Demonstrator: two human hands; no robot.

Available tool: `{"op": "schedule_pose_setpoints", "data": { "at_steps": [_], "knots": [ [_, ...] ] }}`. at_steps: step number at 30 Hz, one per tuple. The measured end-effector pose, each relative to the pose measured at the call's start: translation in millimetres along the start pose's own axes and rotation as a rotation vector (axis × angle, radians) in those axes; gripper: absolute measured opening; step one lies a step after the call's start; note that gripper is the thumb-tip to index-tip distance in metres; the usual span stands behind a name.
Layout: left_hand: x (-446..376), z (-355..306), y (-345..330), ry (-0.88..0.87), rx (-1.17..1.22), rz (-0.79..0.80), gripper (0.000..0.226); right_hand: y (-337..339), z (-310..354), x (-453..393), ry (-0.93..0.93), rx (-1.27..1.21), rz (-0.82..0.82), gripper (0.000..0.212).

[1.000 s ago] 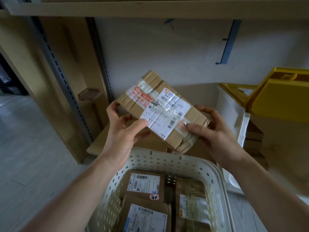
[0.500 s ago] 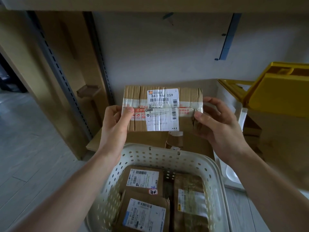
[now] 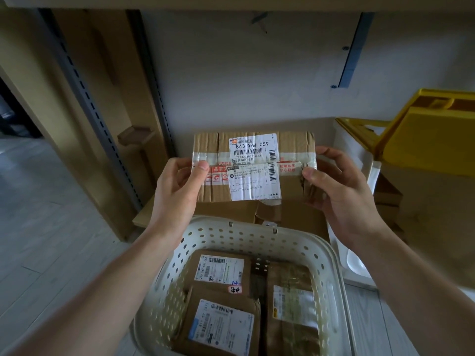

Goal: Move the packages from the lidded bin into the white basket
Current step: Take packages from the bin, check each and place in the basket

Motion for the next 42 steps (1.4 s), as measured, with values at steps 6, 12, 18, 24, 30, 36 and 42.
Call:
{"op": "schedule_pose_setpoints", "data": {
  "at_steps": [6, 12, 18, 24, 30, 36, 42],
  "knots": [
    [0, -1, 8, -0.011, -0.049, -0.028, 0.03, -3, -3, 0, 0.023, 0.056, -0.01, 0.032],
    [1, -1, 14, -0.007, -0.077, -0.033, 0.039, -7, -6, -3, 0.03, 0.085, -0.022, 0.031],
    [2, 2, 20, -0.021, -0.101, -0.013, 0.04, -10, -12, -6, 0.027, 0.087, -0.028, 0.033],
    [1, 4, 30, -0.055, -0.086, 0.003, 0.033, -18, -17, -6, 0.007, 0.074, -0.01, 0.034],
    [-1, 3, 32, -0.063, -0.079, 0.018, 0.036, -19, -20, -4, -0.018, 0.065, -0.031, 0.034],
    [0, 13, 35, -0.015, -0.13, 0.055, 0.037, -17, -31, -1, -0.078, 0.081, -0.031, 0.031],
    [-1, 38, 42, 0.104, -0.288, 0.145, 0.021, -18, -59, 14, -0.228, 0.197, -0.003, 0.033]
  ]
}}
Point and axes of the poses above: each hand's wrist, its own x-axis away from the middle knuckle, its own y-axis out of the back of the hand, z = x × y, the point moved 6 cm from there along -x, towards the middle knuckle, and after that the axes turned 1 degree about x, right-handed, at the moved point
